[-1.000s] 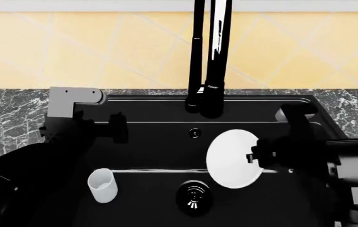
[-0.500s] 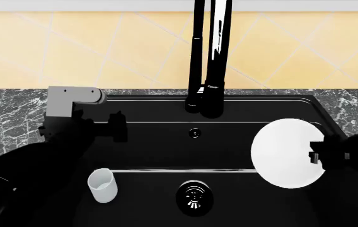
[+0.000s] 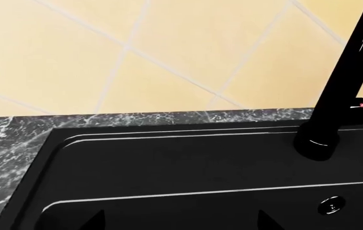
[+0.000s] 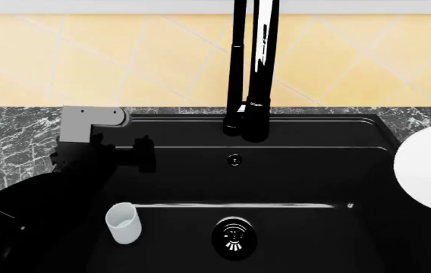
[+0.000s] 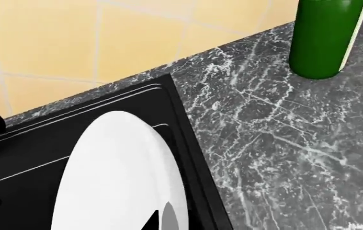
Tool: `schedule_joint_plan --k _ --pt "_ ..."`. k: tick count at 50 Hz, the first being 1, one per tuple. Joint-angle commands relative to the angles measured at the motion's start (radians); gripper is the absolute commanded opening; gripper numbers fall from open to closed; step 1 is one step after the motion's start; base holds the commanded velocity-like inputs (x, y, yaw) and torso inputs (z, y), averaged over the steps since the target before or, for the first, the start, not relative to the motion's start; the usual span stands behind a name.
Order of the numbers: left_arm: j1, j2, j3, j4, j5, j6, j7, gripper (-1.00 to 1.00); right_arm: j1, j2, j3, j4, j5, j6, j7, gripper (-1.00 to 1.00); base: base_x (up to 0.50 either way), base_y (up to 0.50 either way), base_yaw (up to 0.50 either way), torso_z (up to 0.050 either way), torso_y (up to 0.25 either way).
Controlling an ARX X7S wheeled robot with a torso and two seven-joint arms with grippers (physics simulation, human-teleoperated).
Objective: Pick the cup and bowl from the sink and place them on the counter for drying.
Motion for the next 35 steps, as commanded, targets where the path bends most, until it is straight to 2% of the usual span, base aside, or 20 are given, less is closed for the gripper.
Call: schedule_joint_plan --k 1,13,19,24,35 --pt "-0.004 0.002 0.014 -0.014 0.003 0.010 0.005 1.00 -0.167 -0.059 0.321 0.076 -0.056 -0.049 0.080 -1.00 0.00 0.00 0.00 0.000 0.000" --pt "0.003 -0.003 0.008 0.000 -0.009 0.000 -0.007 1.00 -0.177 -0.196 0.514 0.127 -0.143 -0.220 0.199 -1.00 0.00 0.00 0.00 0.000 0.000" --pt "-0.002 -0.004 0.008 0.001 -0.008 0.004 -0.008 1.00 -0.223 -0.205 0.536 0.092 -0.221 -0.277 0.171 -1.00 0.00 0.00 0.00 0.000 0.000" --pt "-0.001 -0.005 0.004 0.005 -0.007 0.011 -0.012 1.00 -0.224 -0.285 0.593 0.086 -0.290 -0.389 0.167 -1.00 0.00 0.00 0.00 0.000 0.000" --pt "0.009 -0.006 0.005 0.004 -0.012 0.015 -0.014 1.00 -0.212 -0.353 0.505 0.109 -0.453 -0.553 0.129 -1.00 0.00 0.00 0.00 0.000 0.000"
